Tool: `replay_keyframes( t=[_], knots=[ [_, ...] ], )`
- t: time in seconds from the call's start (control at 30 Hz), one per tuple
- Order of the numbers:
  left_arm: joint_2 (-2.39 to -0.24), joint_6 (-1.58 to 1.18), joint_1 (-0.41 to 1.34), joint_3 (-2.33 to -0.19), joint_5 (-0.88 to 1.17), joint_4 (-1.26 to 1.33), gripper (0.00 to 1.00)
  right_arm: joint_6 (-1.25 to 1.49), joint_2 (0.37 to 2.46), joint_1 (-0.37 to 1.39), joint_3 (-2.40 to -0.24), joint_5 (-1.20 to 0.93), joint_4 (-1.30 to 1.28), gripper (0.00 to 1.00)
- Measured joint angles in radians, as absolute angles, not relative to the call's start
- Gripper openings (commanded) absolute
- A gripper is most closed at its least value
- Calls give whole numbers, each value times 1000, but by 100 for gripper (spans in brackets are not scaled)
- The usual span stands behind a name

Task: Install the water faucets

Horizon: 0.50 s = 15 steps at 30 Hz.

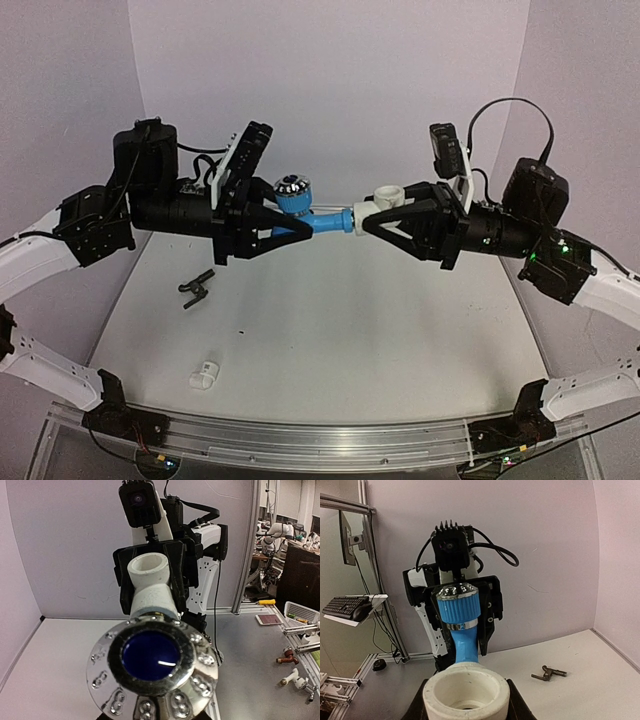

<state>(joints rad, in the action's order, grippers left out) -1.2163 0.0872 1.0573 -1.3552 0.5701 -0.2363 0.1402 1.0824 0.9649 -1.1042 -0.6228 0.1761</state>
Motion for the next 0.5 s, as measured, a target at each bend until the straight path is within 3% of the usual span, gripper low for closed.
replay_keyframes(
  t=[0.13,0.2,0.3,0.4,0.5],
  knots=[
    [-1211,151,1061,-1354,546,-259,0,156,1087,964,-1094,-625,180,0],
    [-1211,160,1061,-1353,546,-263,2,147,1087,963,-1093,-625,175,0],
    [-1211,160,1061,-1352,547,-263,24,130,1087,964,-1093,-625,171,0],
    [-1211,155,1061,-1352,550,-263,34,118,1087,964,-1093,-625,169,0],
    [-1216,138,1062,-1352,575,-264,37,106,1089,965,-1095,-636,162,0]
  ],
)
